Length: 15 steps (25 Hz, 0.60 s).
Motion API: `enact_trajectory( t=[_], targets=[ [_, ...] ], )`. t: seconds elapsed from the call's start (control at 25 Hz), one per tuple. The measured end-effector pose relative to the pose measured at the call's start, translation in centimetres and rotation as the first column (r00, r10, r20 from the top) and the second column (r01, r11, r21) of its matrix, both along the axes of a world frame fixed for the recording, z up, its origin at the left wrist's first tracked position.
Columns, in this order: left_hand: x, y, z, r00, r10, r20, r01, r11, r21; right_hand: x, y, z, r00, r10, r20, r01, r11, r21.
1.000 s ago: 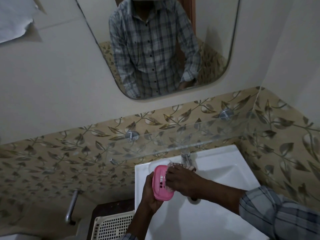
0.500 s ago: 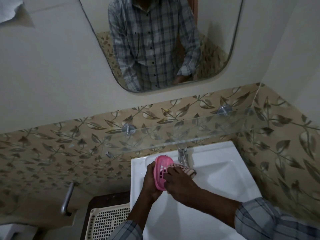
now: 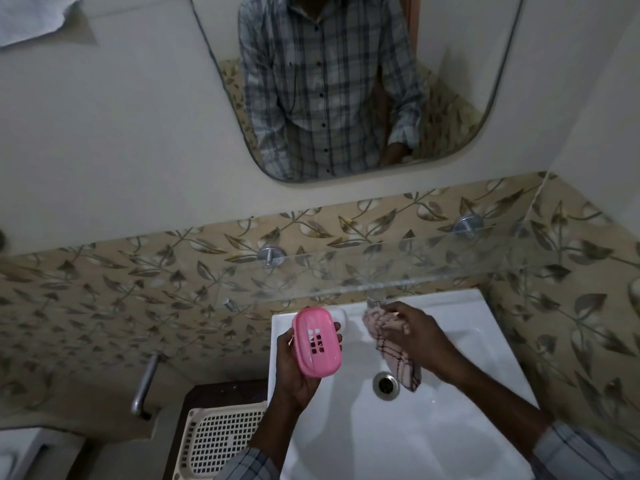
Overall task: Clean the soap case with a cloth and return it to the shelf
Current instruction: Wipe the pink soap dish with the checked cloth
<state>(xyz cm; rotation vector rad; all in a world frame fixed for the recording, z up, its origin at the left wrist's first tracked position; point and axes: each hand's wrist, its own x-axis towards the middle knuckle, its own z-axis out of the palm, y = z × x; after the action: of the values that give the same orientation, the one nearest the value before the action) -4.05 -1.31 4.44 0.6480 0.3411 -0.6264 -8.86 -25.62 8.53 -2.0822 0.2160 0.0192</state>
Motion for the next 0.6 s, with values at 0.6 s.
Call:
enact_trajectory(
  t=[0.6],
  targets=[
    [-0.7,-3.2,-0.8,0.972,0.236,0.003,-0.235,0.968,0.088,-1.5,10.7,1.6,0.964,0.263,0.027,-0.223,0.864,-0.451]
  ],
)
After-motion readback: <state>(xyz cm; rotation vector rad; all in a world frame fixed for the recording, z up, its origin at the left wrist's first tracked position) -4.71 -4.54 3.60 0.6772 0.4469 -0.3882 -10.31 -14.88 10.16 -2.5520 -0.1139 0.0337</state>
